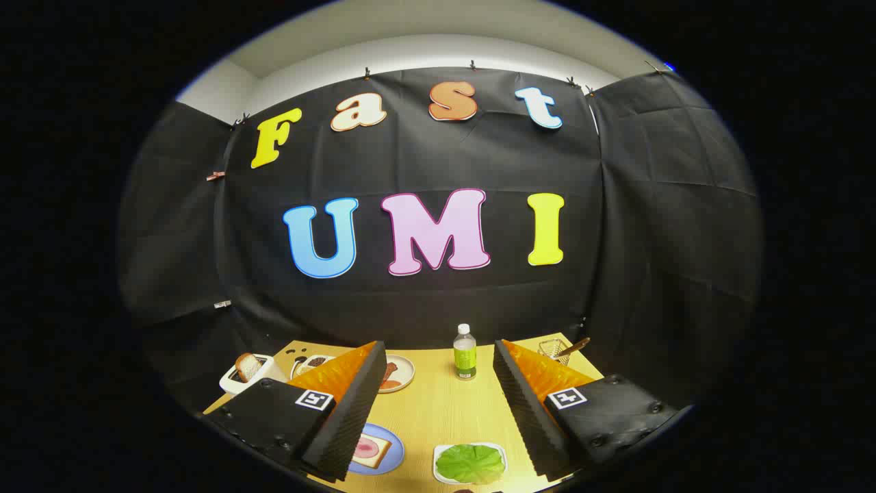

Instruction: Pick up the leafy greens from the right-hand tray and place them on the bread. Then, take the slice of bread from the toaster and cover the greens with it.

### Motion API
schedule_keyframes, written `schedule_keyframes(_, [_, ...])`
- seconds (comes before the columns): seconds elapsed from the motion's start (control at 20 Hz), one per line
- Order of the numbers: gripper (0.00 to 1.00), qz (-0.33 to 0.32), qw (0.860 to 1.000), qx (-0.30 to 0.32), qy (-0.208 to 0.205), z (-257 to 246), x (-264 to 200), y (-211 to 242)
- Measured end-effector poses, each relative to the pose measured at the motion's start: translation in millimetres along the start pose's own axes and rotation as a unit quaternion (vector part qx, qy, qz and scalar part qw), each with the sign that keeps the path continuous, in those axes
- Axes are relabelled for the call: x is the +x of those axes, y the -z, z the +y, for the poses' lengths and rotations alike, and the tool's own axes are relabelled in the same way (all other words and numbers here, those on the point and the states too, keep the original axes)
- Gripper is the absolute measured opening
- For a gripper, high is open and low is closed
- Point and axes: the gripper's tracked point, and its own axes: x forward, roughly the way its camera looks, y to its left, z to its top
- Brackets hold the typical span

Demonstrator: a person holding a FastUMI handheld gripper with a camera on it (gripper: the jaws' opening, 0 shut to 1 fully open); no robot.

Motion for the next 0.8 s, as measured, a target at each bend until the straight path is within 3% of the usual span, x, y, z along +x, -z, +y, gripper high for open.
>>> schedule_keyframes(0.8, [1.00, 0.011, 0.999, 0.001, -0.035, 12.8, 2.6, 7.3])
